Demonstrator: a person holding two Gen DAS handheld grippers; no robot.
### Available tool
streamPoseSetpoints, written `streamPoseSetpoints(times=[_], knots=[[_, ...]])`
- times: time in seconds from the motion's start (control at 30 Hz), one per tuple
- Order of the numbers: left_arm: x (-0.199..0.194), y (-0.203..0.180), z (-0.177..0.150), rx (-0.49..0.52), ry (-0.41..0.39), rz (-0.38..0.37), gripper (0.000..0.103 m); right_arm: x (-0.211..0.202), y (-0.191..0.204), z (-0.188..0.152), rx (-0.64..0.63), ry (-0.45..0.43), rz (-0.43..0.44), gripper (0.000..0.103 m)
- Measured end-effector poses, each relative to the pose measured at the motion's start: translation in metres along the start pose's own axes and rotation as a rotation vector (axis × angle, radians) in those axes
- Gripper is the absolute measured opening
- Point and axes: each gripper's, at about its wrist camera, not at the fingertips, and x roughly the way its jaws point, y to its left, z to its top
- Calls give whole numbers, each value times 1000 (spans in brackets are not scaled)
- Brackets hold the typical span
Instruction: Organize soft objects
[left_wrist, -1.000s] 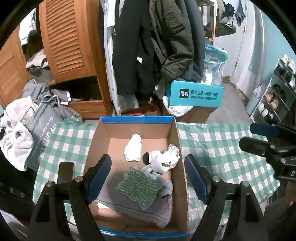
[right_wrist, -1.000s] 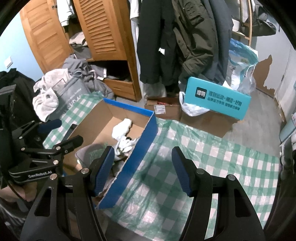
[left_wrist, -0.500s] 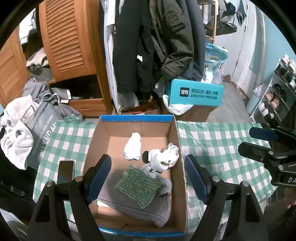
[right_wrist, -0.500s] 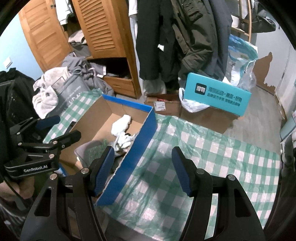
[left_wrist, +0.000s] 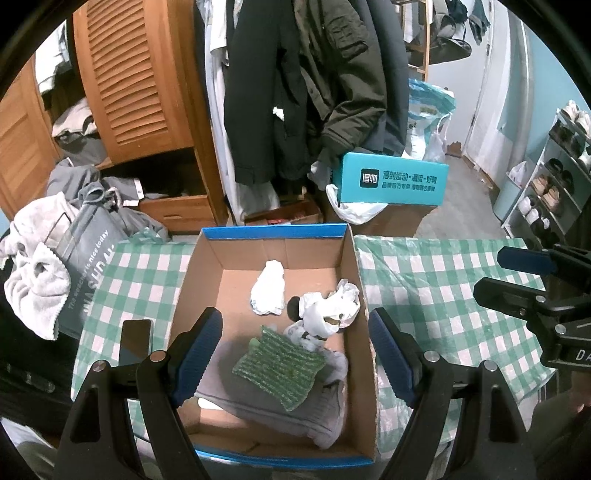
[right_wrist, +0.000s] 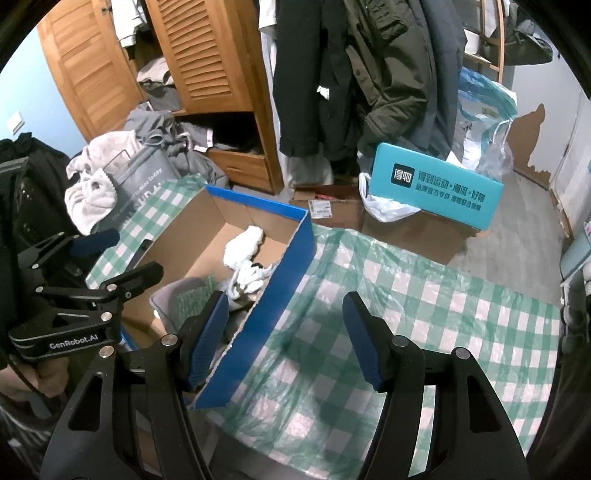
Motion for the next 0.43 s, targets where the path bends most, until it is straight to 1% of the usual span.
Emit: streamPoseSetpoints(times=[0.2,0.43], knots=[[1,1,0,-9,16,-18,83,0,1,0,1,3,1,63],[0,2,-1,-6,12,-32,83,1,1,-2,-2,5,1,63]])
